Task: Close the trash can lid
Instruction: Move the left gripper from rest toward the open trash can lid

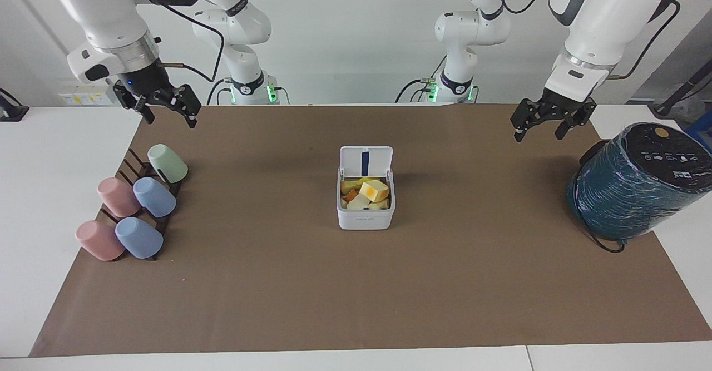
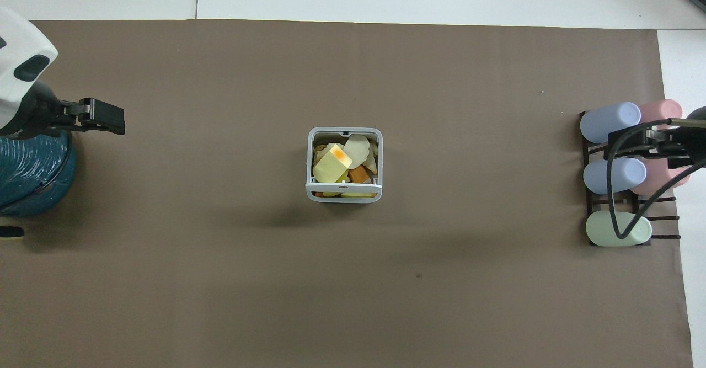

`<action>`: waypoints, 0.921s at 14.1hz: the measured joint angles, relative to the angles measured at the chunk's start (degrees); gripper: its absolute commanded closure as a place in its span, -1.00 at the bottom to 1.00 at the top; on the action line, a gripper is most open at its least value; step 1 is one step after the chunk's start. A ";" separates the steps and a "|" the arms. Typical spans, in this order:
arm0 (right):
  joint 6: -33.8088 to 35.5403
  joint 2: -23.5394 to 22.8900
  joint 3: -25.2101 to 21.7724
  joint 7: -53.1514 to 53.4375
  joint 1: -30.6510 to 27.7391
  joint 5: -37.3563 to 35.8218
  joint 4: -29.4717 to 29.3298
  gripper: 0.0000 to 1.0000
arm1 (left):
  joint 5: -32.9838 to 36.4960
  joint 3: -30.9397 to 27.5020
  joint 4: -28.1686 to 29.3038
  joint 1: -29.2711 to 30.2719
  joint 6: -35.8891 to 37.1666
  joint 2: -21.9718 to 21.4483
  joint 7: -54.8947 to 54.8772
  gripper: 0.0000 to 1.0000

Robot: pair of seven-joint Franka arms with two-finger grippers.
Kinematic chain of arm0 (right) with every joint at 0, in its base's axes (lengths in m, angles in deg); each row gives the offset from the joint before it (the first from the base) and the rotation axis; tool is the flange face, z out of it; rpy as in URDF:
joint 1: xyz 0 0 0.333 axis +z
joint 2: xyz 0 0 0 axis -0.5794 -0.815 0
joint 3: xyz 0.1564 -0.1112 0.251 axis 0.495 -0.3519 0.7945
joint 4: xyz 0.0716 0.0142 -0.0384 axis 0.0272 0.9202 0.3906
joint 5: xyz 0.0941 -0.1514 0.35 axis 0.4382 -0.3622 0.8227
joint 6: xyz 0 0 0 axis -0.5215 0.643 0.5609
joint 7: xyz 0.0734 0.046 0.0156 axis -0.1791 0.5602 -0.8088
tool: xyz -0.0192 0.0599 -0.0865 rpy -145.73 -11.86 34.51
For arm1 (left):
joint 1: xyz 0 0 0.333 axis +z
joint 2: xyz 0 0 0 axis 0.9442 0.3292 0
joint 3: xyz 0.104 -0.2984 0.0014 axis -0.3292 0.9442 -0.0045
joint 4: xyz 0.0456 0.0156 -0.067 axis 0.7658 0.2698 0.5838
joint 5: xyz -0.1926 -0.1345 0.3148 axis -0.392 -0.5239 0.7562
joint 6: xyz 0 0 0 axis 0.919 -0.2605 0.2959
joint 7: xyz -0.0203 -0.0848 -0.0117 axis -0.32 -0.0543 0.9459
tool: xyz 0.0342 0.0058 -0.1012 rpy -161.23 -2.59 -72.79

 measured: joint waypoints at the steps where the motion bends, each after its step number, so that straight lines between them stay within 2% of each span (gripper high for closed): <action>1: 0.00 0.00 0.00 0.00 0.00 0.00 0.00 -1.00 | 0.00 -0.01 0.01 0.00 0.00 0.00 0.00 -1.00; 6: 0.00 0.00 0.00 0.00 0.00 0.00 0.00 -1.00 | 0.00 0.24 0.56 -0.12 0.15 -0.14 0.00 -1.00; 10: 0.00 0.00 0.00 0.00 0.00 0.00 0.00 -1.00 | -0.01 0.84 6.23 -5.18 0.13 -2.78 3.70 -1.00; 13: 0.00 0.00 0.00 0.00 0.00 0.00 0.00 -1.00 | -0.21 1.05 9.65 -10.80 -0.12 -4.76 12.28 -0.22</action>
